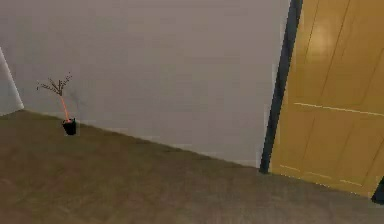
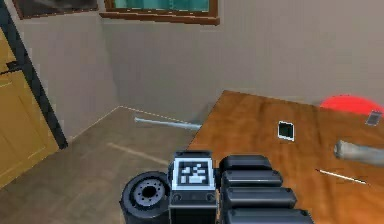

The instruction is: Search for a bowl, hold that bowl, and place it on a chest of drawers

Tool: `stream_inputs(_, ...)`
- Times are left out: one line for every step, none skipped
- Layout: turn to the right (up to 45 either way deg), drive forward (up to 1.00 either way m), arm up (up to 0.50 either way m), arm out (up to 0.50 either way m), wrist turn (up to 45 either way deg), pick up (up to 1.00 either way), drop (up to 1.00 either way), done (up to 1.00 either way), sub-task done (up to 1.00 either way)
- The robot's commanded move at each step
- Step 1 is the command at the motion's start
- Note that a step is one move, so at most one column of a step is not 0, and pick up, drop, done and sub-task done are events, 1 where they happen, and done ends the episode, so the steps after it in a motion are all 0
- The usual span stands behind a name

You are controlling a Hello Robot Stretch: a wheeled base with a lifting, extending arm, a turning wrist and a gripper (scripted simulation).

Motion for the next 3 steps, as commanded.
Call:
stream_inputs(-30.0, 0.00, 0.00, 0.00, 0.0, 0.00, 0.00, 0.00, 0.00)
stream_inputs(0.0, 0.30, 0.00, 0.00, 0.0, 0.00, 0.00, 0.00, 0.00)
stream_inputs(-45.0, 0.00, 0.00, 0.00, 0.0, 0.00, 0.00, 0.00, 0.00)
